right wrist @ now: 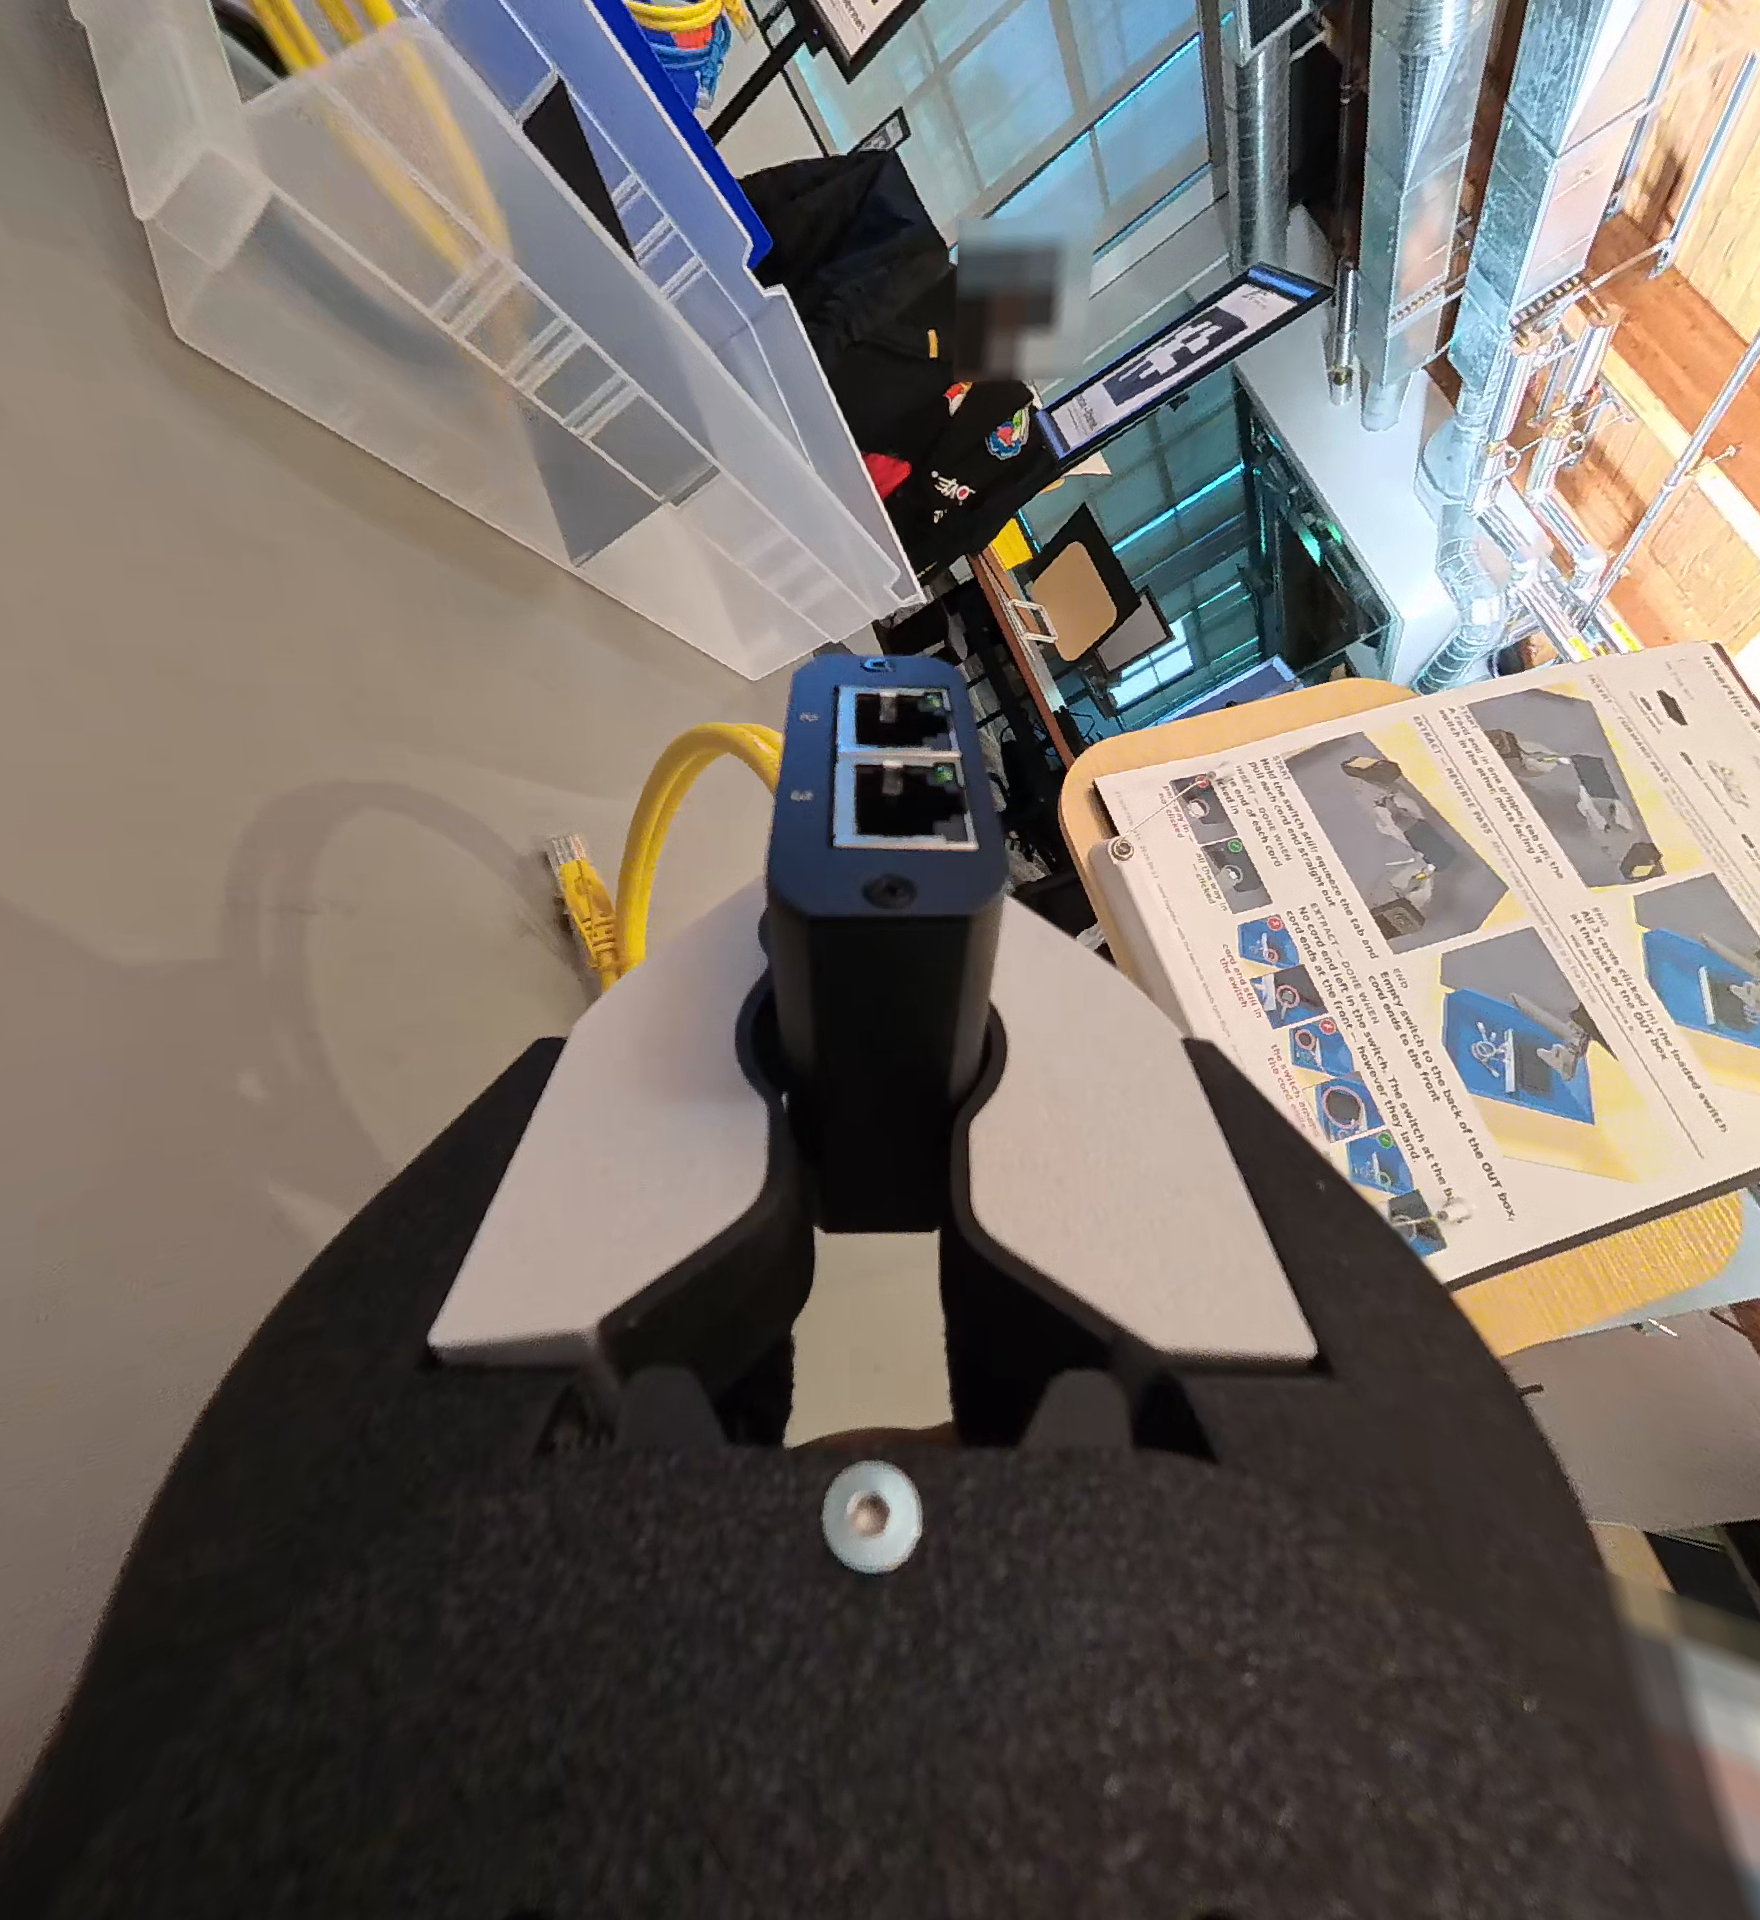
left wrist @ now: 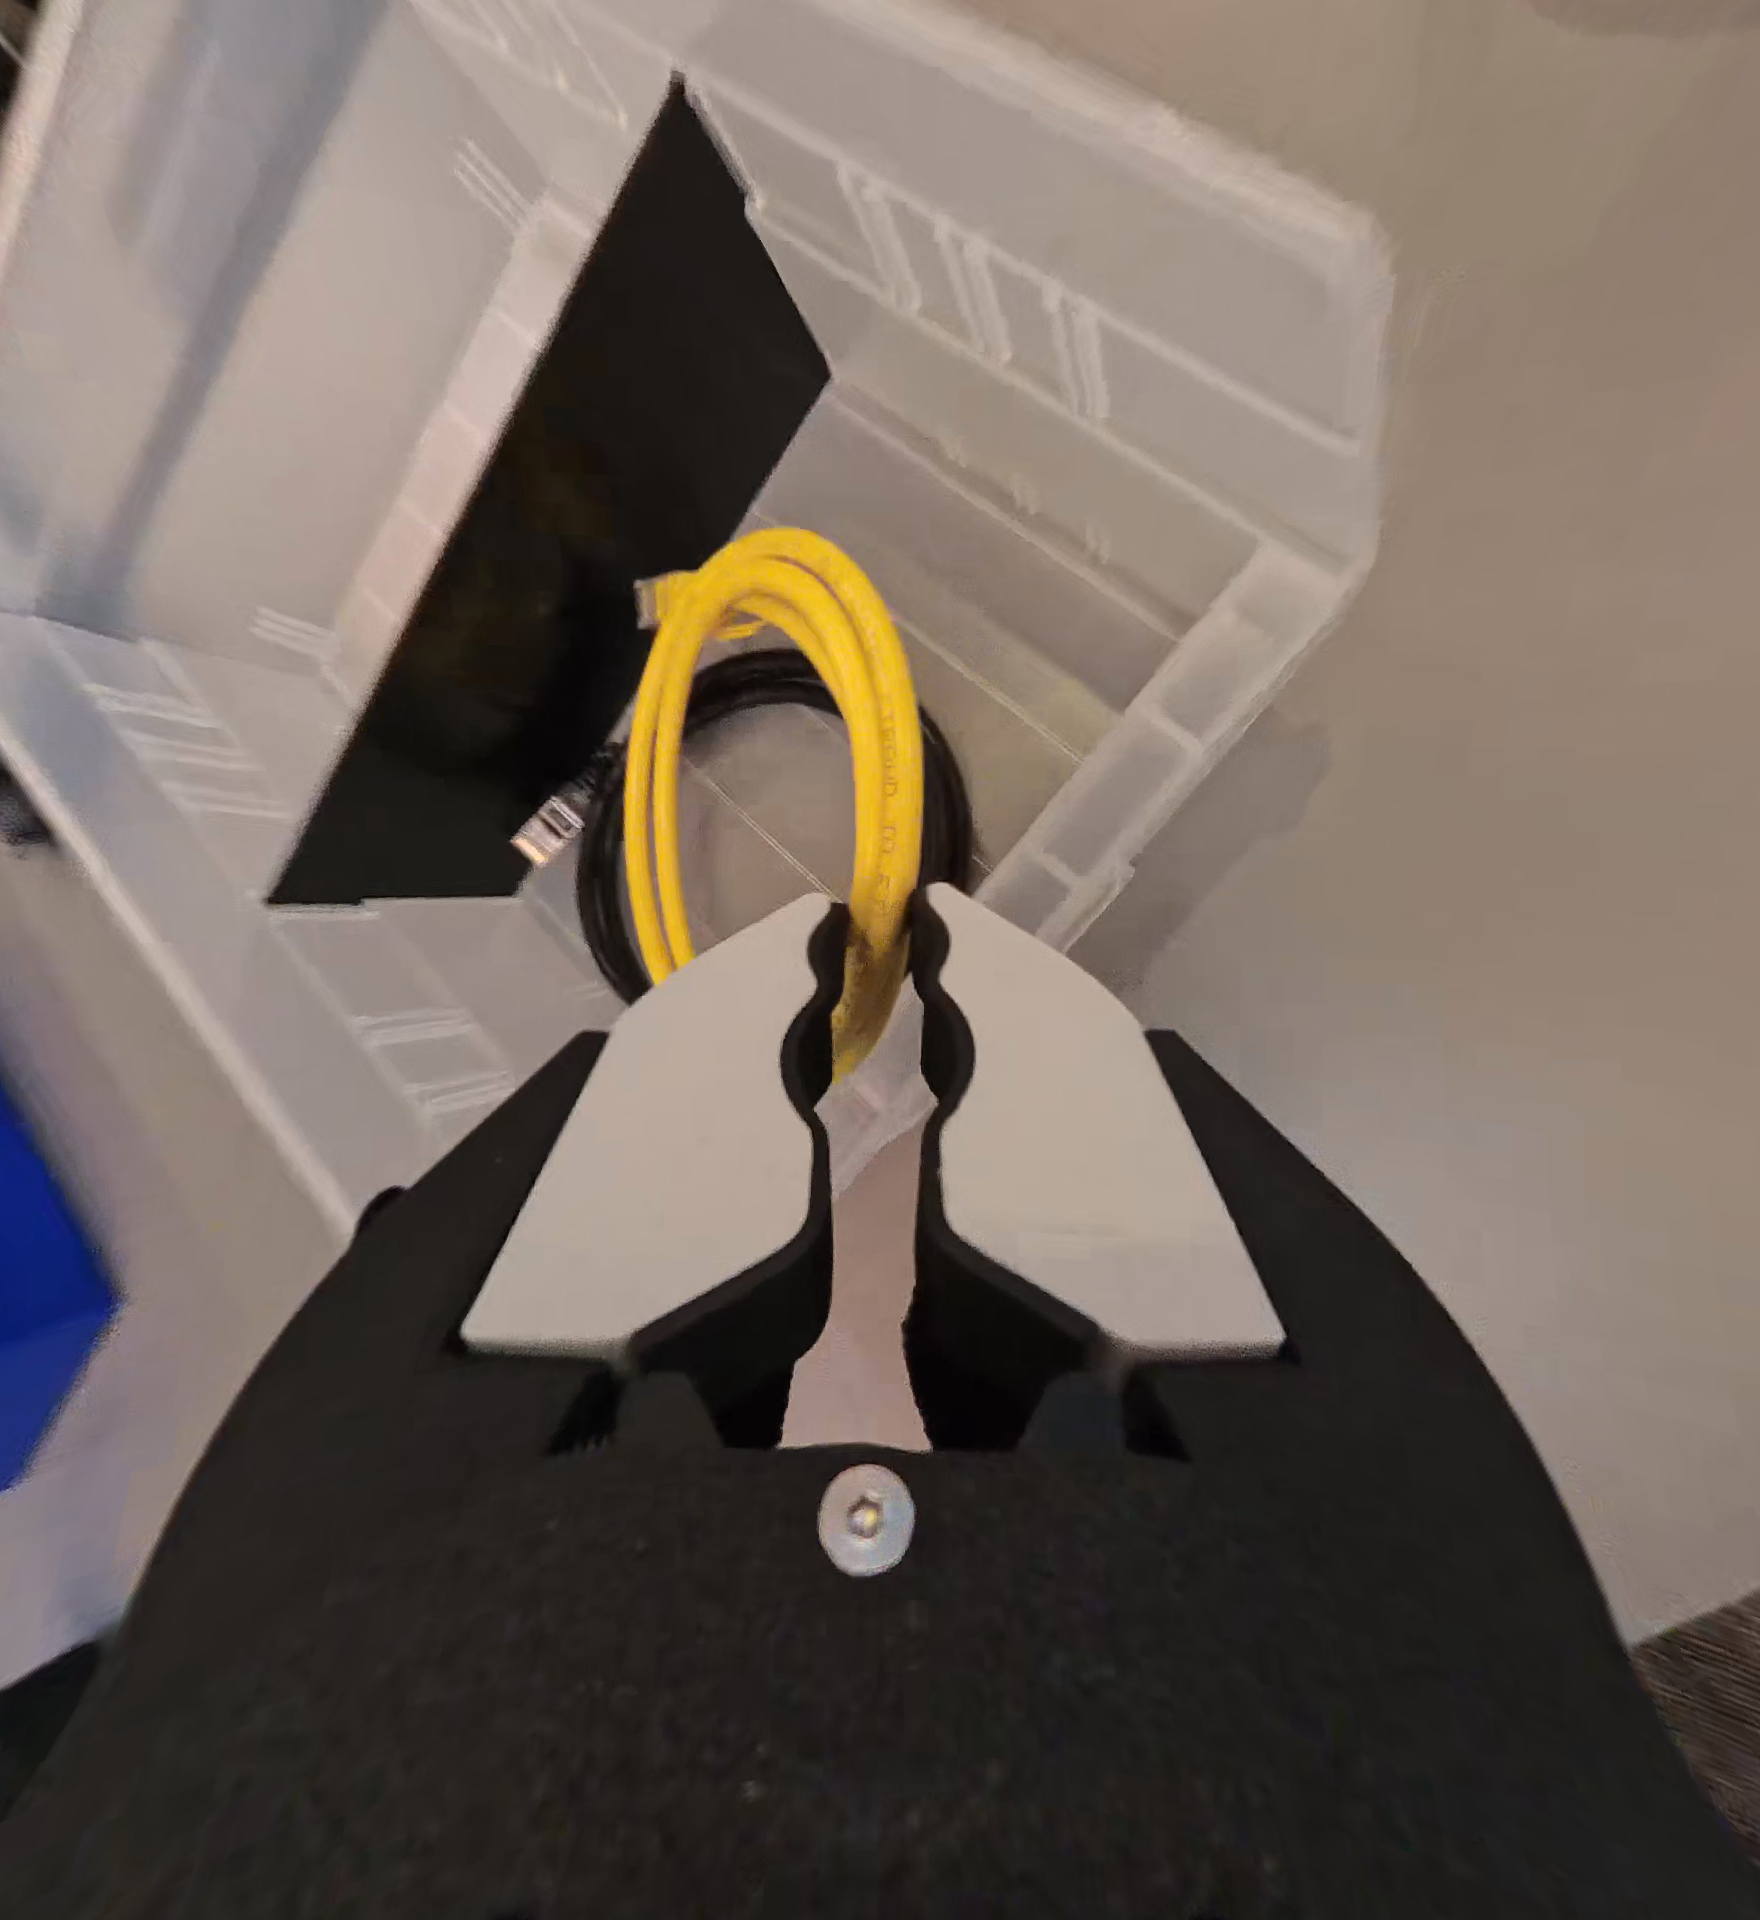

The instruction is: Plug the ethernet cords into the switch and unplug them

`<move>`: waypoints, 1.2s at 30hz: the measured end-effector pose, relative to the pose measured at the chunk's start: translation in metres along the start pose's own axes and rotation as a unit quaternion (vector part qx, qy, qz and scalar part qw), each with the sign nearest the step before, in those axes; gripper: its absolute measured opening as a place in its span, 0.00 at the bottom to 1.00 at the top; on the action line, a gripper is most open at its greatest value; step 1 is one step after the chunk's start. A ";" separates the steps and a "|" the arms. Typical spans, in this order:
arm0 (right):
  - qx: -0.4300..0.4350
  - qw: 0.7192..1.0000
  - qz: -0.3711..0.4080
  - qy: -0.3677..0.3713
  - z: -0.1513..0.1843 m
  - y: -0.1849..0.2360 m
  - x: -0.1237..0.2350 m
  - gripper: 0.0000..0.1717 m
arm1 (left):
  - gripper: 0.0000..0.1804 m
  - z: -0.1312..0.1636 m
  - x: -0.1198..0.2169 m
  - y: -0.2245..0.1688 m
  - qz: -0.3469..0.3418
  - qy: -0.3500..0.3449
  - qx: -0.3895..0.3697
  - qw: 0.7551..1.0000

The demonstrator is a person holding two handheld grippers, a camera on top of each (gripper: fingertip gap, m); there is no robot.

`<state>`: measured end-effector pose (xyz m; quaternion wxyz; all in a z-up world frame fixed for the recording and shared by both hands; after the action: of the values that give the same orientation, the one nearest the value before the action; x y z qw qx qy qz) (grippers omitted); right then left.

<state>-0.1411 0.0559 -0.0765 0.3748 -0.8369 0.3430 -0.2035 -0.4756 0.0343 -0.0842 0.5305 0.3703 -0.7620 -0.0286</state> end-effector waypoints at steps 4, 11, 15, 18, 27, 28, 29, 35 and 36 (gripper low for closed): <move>-0.006 1.000 0.003 0.002 0.002 -0.003 0.000 0.15 | 0.06 -0.014 0.048 -0.018 -0.038 -0.056 -0.058 0.996; -0.022 1.000 0.005 0.002 0.004 -0.006 0.000 0.15 | 0.06 -0.076 0.114 -0.130 0.018 -0.231 -0.154 0.960; -0.019 1.000 0.004 0.002 0.003 -0.005 0.001 0.15 | 0.06 -0.096 0.088 -0.180 0.060 -0.269 -0.167 0.947; -0.012 1.000 0.003 0.001 0.001 -0.004 0.001 0.15 | 0.06 -0.095 0.062 -0.200 0.093 -0.257 -0.169 0.947; -0.011 1.000 0.000 0.001 0.000 -0.003 0.001 0.15 | 0.07 -0.066 0.033 -0.206 0.120 -0.218 -0.095 0.964; -0.011 1.000 0.001 0.001 0.000 -0.002 0.001 0.15 | 0.09 -0.061 0.034 -0.204 0.121 -0.215 -0.076 0.966; -0.011 1.000 0.000 0.001 0.000 -0.002 0.001 0.15 | 0.12 -0.056 0.036 -0.202 0.115 -0.213 -0.050 0.969; -0.013 1.000 -0.002 0.001 0.000 -0.001 0.001 0.15 | 0.17 -0.021 0.052 -0.176 0.058 -0.231 0.170 0.956; -0.014 1.000 -0.002 0.002 0.001 -0.001 0.001 0.15 | 0.24 -0.018 0.053 -0.170 0.045 -0.232 0.217 0.947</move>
<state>-0.1397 0.0560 -0.0759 0.3618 -0.8425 0.3451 -0.2005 -0.3781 -0.1140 -0.1088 0.2462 0.4248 -0.8678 0.0764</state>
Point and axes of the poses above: each gripper's, where its closed fingertips meet, x back along the fingers, z out of its underside, y = z × x across the jaws, the point moved 5 cm from there along x, back along the fingers, and after that the axes turned 6 degrees about -x, right-handed, at the moved point
